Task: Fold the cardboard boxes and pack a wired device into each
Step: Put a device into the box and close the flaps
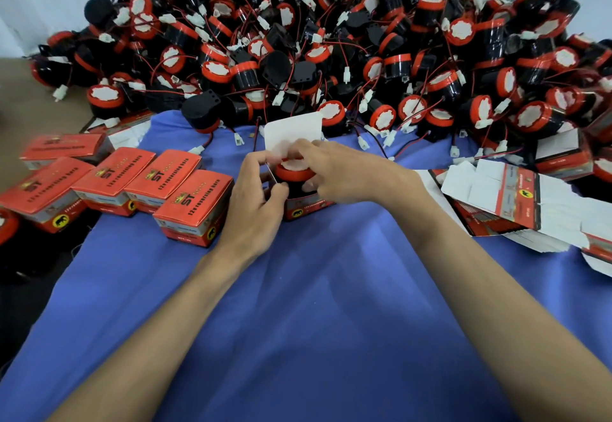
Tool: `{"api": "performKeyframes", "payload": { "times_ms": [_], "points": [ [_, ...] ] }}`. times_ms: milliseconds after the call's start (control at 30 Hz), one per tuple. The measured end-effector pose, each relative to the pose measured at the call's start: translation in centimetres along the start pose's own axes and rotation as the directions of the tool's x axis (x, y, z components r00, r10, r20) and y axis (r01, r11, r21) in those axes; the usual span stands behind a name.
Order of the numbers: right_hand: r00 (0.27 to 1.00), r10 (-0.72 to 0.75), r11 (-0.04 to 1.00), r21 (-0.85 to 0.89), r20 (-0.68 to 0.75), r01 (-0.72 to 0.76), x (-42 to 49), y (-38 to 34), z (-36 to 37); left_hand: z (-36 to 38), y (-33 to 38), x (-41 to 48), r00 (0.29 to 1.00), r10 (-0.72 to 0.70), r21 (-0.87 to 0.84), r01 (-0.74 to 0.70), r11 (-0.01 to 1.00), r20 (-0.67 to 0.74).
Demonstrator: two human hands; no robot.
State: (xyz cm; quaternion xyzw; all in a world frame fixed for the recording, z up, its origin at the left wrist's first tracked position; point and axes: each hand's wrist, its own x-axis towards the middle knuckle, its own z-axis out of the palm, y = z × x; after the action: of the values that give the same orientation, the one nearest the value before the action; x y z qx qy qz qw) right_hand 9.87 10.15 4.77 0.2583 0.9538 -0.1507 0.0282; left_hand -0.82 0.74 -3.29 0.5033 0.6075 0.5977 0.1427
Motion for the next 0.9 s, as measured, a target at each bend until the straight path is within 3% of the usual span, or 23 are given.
{"api": "performKeyframes", "payload": {
  "times_ms": [167,400,533,600,700,900],
  "points": [
    [1.000,-0.020,0.999,0.044,-0.008,0.020,0.2,0.6,0.3,0.1,0.2,-0.1,1.000,-0.010,-0.018,0.010,1.000,-0.007],
    [0.984,0.016,0.976,-0.211,-0.175,-0.053,0.2,-0.5,0.6,0.0,0.6,0.1,0.999,0.015,-0.025,-0.016,1.000,-0.039],
    [0.969,0.034,0.962,-0.256,-0.245,-0.098,-0.4,-1.5,1.3,0.1,0.3,0.0,0.999,0.000,-0.031,-0.001,1.000,-0.033],
    [0.988,-0.017,0.977,-0.213,-0.157,-0.017,-0.4,-1.5,0.7,0.1,0.3,0.0,1.000,-0.009,-0.036,0.008,0.999,-0.009],
    [0.998,-0.037,0.999,-0.013,0.054,0.038,-0.8,-1.0,-0.6,0.1,0.4,-0.1,0.998,-0.011,-0.017,0.012,1.000,0.063],
    [0.995,0.045,0.998,-0.039,0.084,-0.041,-0.7,0.2,-1.3,-0.5,0.1,-0.2,0.951,-0.034,-0.142,0.082,0.986,0.308]
  ]
}}
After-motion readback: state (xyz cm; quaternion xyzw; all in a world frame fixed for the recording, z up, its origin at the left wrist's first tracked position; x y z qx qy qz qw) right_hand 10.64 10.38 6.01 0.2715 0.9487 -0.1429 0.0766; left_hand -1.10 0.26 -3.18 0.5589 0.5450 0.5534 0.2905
